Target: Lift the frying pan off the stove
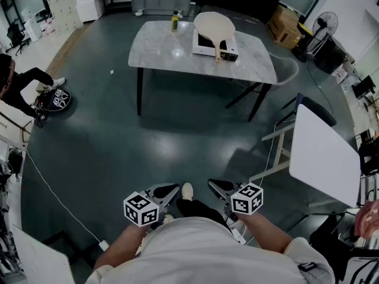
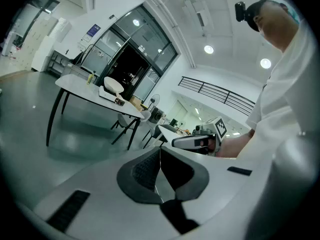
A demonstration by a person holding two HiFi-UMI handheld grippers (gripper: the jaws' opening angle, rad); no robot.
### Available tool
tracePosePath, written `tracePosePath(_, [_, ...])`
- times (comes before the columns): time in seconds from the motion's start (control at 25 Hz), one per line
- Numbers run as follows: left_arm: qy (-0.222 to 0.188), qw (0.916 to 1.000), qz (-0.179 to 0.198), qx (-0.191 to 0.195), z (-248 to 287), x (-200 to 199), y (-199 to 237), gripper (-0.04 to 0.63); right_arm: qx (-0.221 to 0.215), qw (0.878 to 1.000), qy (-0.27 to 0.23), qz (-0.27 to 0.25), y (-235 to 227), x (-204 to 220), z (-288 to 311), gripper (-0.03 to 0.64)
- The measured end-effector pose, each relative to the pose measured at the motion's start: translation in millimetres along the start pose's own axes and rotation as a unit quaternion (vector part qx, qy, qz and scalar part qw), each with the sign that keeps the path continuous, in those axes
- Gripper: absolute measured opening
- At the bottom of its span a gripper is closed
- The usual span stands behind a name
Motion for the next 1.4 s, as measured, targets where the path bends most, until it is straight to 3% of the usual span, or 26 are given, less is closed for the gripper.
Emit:
tracePosePath(0.44, [0.009, 0.9995, 0.031, 0.005, 127, -103, 84, 0.020, -0.015, 1.000, -0.017, -0.014, -101, -155, 14, 0.003])
tracePosePath(0.64, [0.008, 0.9999, 0.008, 0.003, 169, -133, 118, 0.021, -0.019, 0.999, -0.033, 0.037, -149, -206, 19, 0.006])
tracePosePath(0.72, [0.018, 0.9998, 0.006, 0.009, 181, -138, 135, 0.023, -0.016, 0.997, -0.044, 0.056, -168, -225, 23, 0.036])
tracePosePath(0.84, [0.025, 0.9994, 0.003, 0.025, 205, -144, 172, 0.033, -0.005, 0.995, -0.056, 0.077, -202, -260, 33, 0.073])
tracePosePath(0.96, [0.030, 0.9984, -0.003, 0.048, 236, -155, 217, 0.091, 0.008, 0.992, -0.073, 0.106, -236, -299, 45, 0.101])
tracePosePath(1.2, [0.023, 0.9946, -0.007, 0.101, 283, -216, 298, 0.122, 0.041, 0.977, -0.105, 0.179, -292, -380, 68, 0.156])
tracePosePath(1.4, [0.045, 0.9884, -0.011, 0.144, 326, -241, 358, 0.158, 0.042, 0.966, -0.134, 0.215, -337, -456, 91, 0.185])
Point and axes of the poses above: the fingertips, and each gripper's own axes: z forward along the fingers, y to its left, x out of its underside, the point moved 2 cm from there along -z, backward along the fingers, and after that the axes turned 15 degrees about z, right-handed, at the moved point
